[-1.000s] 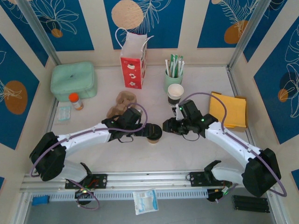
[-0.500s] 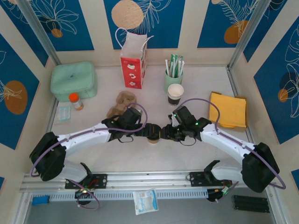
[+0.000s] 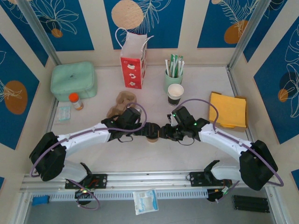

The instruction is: Pack the takeout coffee

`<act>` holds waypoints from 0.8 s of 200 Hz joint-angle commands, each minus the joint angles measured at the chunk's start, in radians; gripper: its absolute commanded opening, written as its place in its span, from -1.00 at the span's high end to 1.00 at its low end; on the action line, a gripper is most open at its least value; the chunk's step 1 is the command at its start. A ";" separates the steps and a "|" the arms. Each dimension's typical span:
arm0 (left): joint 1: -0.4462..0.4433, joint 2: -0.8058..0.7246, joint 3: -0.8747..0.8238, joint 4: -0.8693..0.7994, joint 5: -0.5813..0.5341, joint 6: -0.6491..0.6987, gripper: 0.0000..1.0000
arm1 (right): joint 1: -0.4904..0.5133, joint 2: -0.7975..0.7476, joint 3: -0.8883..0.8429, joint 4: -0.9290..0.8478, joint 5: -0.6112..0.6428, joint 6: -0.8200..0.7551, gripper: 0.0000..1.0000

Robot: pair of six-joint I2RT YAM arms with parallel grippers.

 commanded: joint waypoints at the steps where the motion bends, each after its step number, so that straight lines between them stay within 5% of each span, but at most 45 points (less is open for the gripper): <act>1: 0.000 -0.002 -0.027 -0.018 0.014 -0.008 -0.99 | 0.007 0.083 -0.079 -0.039 0.072 0.032 0.25; 83: 0.000 0.002 0.042 -0.049 0.016 0.006 -0.99 | 0.013 0.008 0.159 -0.207 0.064 -0.069 0.08; 160: 0.002 -0.011 0.109 -0.067 0.023 0.010 -0.99 | 0.021 -0.003 0.209 -0.243 0.087 -0.111 0.03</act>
